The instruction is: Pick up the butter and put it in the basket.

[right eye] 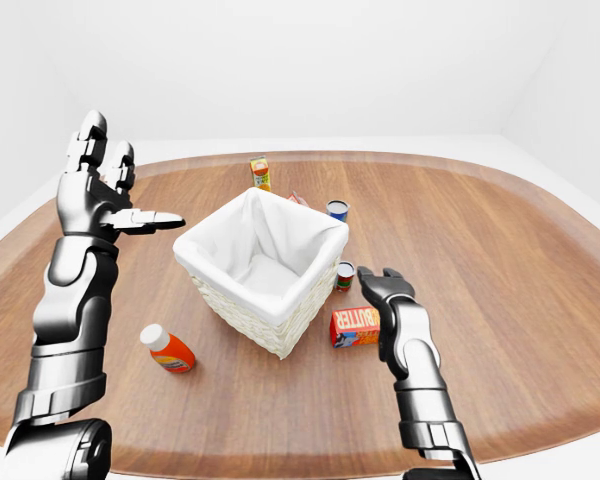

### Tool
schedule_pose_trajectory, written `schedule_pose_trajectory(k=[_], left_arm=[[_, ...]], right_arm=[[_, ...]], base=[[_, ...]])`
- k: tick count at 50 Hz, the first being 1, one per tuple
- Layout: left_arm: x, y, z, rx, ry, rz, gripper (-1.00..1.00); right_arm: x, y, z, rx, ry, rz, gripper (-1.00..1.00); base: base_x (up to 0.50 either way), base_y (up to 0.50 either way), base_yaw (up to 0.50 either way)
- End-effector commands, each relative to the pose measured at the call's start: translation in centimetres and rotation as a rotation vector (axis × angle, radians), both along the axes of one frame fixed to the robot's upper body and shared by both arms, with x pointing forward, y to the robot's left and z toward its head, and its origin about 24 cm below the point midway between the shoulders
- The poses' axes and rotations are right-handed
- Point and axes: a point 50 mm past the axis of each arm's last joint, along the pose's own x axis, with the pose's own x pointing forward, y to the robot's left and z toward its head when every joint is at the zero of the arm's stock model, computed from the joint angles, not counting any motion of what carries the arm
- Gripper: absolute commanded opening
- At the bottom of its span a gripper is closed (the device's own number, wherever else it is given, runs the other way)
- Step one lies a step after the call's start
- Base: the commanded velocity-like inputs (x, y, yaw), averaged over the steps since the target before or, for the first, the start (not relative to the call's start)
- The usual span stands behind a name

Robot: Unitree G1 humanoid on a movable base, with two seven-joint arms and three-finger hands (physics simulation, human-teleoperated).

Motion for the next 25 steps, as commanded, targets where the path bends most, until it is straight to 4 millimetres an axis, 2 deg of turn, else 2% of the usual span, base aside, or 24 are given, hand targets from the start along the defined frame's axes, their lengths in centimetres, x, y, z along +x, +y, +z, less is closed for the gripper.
schedule_pose_trajectory(k=[1, 10, 25], left_arm=[[-0.1, 0.1, 0.1, -0.004, -0.004, 0.001, 1.0], [-0.1, 0.1, 0.1, -0.007, -0.004, 0.002, 1.0], [0.3, 0.1, -0.5, -0.008, 0.025, 0.003, 1.0]], right_arm=[[0.7, 0.1, -2.9, -0.022, 0.087, 0.003, 1.0], [1.5, 0.1, -4.4, -0.024, 0.087, 0.0, 1.0], [3.3, 0.7, -5.6, 0.026, 0.057, -0.019, 1.0]], base=[[0.0, 0.0, 0.0], [0.0, 0.0, 0.0], [0.0, 0.0, 0.0]])
